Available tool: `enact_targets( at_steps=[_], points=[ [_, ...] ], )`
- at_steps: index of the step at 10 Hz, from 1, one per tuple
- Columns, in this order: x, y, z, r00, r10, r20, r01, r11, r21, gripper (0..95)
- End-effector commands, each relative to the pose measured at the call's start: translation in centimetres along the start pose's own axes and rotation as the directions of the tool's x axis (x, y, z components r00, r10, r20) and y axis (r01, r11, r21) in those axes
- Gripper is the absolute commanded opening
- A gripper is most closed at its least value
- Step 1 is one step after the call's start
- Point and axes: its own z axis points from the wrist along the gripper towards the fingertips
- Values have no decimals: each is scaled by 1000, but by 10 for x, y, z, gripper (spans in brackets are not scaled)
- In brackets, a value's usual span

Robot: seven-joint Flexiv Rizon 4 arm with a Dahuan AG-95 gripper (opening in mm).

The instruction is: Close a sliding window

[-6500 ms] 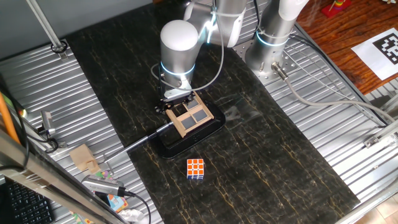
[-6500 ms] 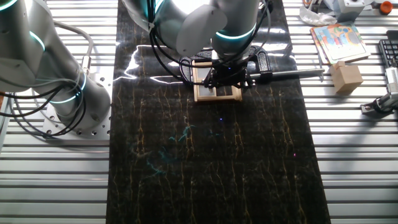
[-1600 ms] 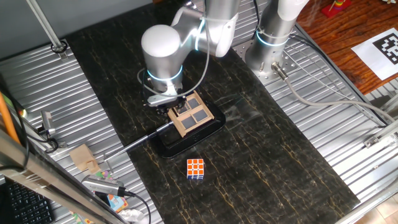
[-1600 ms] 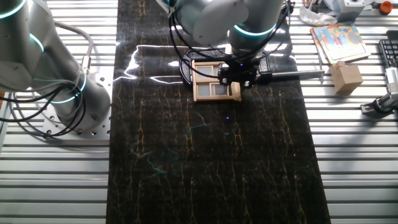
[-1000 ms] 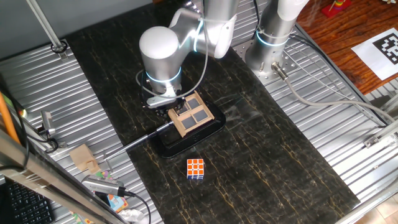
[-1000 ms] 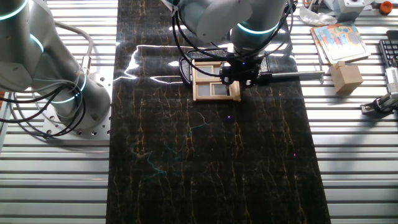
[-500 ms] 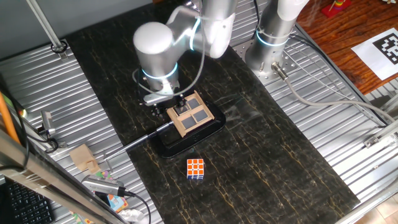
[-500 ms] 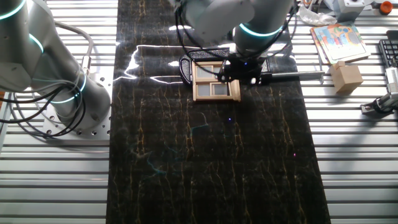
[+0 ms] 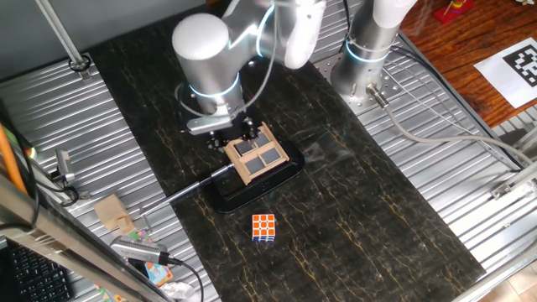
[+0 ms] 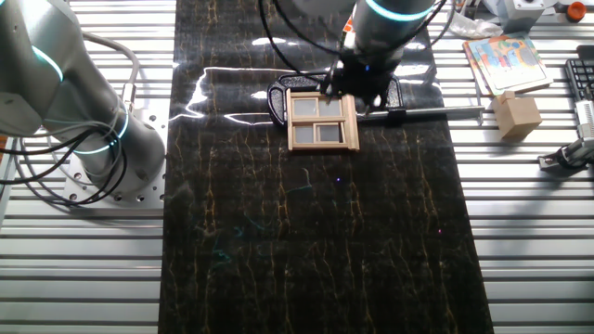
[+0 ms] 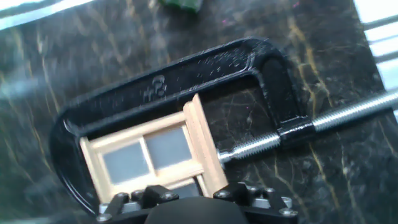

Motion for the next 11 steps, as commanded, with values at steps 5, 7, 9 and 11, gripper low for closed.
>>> enact_targets(
  at_steps=[5,7,9,11],
  points=[
    [-71,62,-56,640,768,18,-768,640,6,0],
    [-77,68,-59,638,769,31,-770,638,6,0],
    [-79,68,-58,658,752,32,-753,658,13,0],
    [-80,70,-59,666,745,35,-745,667,11,0]
  ],
)
